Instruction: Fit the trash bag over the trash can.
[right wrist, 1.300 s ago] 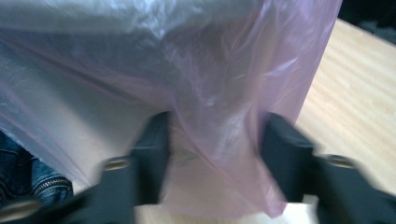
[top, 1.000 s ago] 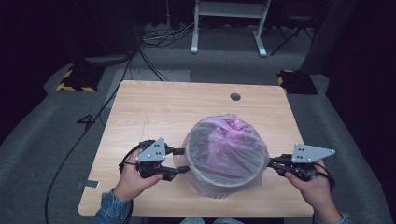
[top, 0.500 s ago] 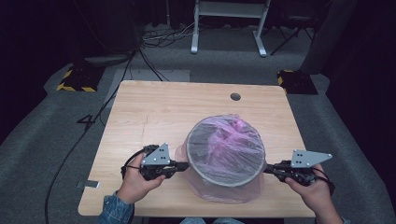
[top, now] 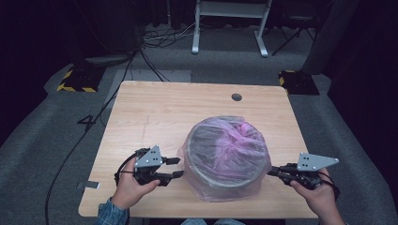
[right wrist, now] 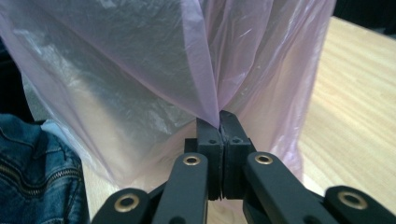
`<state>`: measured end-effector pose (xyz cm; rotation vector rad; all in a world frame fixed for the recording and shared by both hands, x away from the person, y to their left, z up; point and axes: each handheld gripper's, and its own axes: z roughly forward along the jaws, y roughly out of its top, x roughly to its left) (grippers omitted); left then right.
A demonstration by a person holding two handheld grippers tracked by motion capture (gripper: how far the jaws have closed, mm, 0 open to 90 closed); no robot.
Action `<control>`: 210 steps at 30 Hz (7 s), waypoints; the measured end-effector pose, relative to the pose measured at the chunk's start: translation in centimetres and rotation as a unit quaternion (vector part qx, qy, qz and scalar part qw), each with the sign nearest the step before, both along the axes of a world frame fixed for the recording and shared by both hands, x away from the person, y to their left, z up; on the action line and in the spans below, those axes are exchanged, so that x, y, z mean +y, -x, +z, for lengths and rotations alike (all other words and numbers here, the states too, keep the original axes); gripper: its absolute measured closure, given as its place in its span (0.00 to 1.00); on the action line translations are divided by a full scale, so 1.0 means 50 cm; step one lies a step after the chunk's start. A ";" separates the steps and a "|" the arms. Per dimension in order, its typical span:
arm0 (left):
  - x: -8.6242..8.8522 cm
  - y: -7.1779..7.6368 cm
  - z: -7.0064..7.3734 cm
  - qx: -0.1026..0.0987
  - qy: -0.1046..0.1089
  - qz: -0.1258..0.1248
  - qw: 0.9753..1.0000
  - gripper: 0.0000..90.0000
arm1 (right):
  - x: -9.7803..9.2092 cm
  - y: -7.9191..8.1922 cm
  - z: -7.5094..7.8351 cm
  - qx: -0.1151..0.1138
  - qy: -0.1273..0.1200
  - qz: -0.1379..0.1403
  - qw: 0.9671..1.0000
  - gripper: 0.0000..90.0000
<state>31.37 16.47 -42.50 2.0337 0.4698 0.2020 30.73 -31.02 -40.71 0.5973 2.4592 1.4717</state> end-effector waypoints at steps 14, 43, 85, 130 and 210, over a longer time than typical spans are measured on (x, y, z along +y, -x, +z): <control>-0.029 -0.003 -0.023 -0.045 0.014 0.019 0.999 0.26 | 0.017 -0.012 0.001 0.011 -0.007 0.011 1.000 0.96; -0.055 0.018 -0.072 0.048 -0.110 -0.064 0.991 1.00 | 0.032 -0.022 -0.049 0.067 0.019 0.019 0.997 1.00; -0.053 -0.028 0.023 0.010 -0.013 -0.050 0.999 1.00 | 0.038 -0.003 0.026 0.025 0.015 0.030 0.999 1.00; -0.062 -0.048 -0.061 0.055 -0.072 0.005 0.996 0.81 | 0.035 -0.029 -0.068 0.080 0.074 0.012 0.994 0.77; 0.114 -0.038 -0.158 0.061 -0.107 0.223 0.967 0.28 | 0.394 -0.177 0.088 0.047 0.144 0.062 0.986 0.19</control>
